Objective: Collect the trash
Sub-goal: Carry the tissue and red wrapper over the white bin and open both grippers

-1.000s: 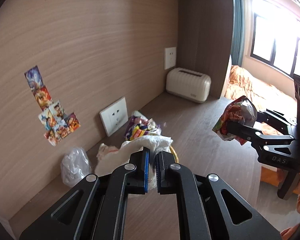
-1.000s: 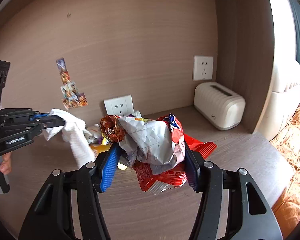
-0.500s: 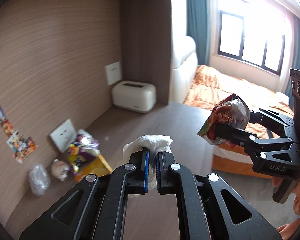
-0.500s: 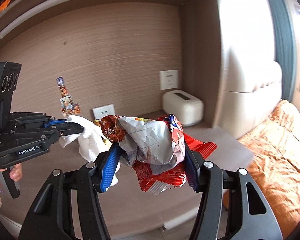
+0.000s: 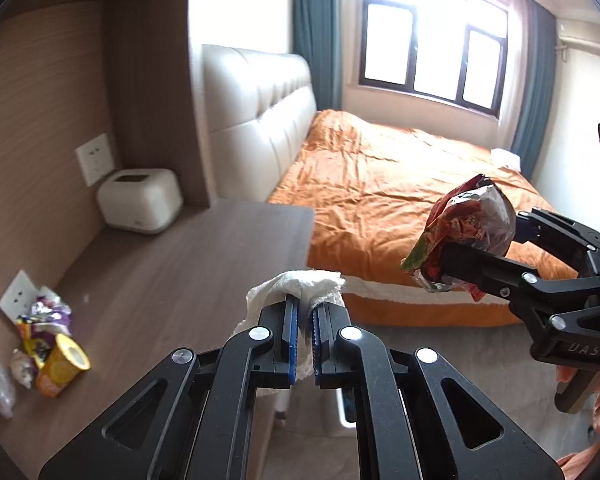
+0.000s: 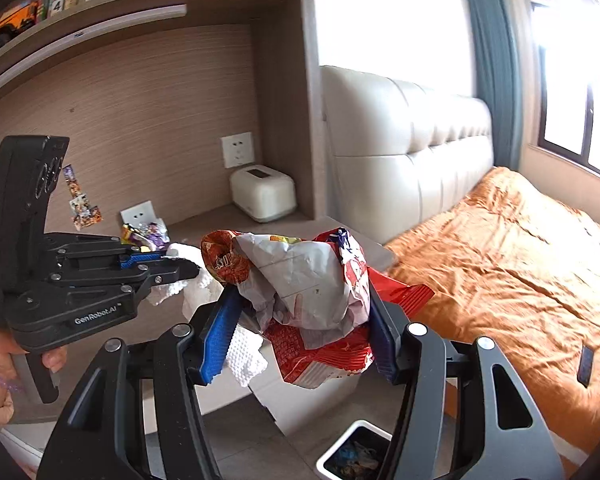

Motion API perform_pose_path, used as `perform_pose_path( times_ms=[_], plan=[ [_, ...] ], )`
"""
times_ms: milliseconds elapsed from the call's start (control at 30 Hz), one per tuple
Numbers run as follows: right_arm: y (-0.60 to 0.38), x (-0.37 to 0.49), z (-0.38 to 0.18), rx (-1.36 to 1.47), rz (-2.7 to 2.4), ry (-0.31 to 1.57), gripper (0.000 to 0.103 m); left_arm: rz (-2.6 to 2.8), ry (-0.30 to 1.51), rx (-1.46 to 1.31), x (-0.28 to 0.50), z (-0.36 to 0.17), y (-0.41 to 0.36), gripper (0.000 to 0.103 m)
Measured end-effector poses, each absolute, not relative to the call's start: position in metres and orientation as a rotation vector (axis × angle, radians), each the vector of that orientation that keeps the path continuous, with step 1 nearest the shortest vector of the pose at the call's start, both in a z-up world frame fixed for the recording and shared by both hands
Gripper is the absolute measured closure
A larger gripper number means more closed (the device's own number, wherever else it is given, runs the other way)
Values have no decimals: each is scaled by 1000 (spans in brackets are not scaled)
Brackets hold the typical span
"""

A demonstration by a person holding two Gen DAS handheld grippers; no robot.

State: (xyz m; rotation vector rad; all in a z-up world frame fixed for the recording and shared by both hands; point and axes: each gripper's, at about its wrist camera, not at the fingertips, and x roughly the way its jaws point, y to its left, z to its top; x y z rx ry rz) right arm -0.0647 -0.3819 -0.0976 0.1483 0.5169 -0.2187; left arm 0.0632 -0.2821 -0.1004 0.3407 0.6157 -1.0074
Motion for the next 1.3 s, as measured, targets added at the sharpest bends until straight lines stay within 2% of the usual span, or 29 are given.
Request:
perform_pose_path(
  times_ms=[300,600,1200,1267,1300],
  plan=[
    [-428,-108,-127,215,-306,571,44,-1146,677,395,25,-150,-347,98],
    [-473,-122,-195,297,-337,672,44,-1221,773,491,2,-240,-402,98],
    [-543,-98,-442,438,-276,881,44,-1201,1023,593,-5,-507,-476,97],
    [-545,-95,-470,444,-267,907,42,-1206,1052,579,-3,-530,-478,90],
    [-545,-95,-484,450,-262,918,34,-1211,1067,573,-2,-538,-479,55]
  ],
)
